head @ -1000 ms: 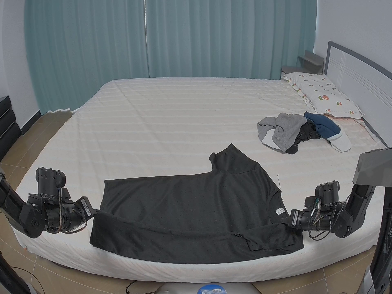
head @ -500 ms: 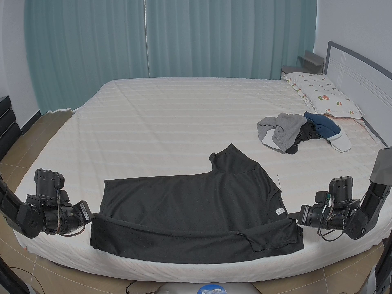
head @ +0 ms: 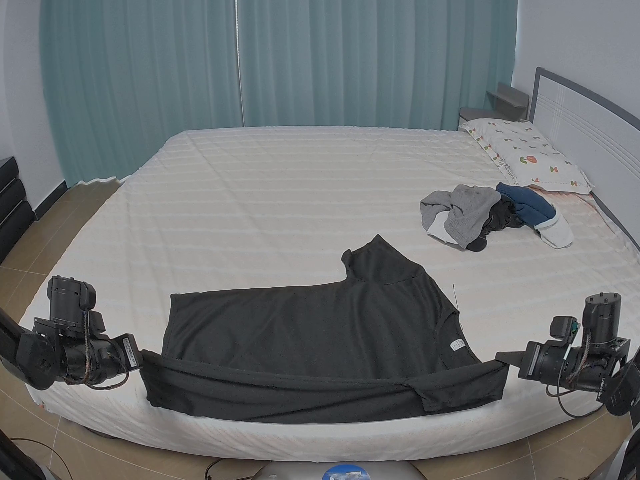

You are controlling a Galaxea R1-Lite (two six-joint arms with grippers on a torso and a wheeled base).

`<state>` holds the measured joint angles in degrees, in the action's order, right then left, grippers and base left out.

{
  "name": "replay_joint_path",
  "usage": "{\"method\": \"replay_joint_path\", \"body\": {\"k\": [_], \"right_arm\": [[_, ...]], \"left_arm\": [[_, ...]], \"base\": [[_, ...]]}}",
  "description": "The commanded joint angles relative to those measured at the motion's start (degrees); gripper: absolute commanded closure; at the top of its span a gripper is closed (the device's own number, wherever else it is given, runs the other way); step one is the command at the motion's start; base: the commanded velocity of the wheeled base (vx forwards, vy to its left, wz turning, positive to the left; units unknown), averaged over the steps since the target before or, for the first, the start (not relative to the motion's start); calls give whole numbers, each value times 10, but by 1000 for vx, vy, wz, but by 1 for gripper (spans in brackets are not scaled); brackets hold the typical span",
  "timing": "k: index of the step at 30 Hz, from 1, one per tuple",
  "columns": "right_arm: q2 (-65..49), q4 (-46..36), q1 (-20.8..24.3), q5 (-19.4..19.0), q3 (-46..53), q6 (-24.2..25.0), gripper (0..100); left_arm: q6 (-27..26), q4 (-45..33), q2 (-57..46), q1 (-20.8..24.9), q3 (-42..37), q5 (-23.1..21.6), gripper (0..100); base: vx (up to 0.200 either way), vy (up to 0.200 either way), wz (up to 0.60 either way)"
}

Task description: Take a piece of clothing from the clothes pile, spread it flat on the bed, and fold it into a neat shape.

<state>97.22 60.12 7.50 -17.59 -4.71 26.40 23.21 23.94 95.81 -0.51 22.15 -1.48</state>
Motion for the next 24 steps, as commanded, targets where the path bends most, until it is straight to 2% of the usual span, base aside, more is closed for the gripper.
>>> {"method": "replay_joint_path", "body": {"k": [1,10,15,19,24], "right_arm": [[-51,-1,2,0,29,-2,100],[-71,-10,5,0,47,-4,100],[-95,-54,10,1,47,-8,100],[-128,-119,22,2,47,-22,100],[-132,-137,23,2,46,-29,100]], "left_arm": [[-19,-18,-9,-1,-10,3,100],[-53,-116,-64,-1,1,3,100],[-64,-132,-77,-2,1,4,100],[-81,-160,-85,-1,1,4,100],[-100,-190,-90,-1,1,3,100]], "base": [[0,0,0],[0,0,0],[0,0,0],[0,0,0],[0,0,0]]}}
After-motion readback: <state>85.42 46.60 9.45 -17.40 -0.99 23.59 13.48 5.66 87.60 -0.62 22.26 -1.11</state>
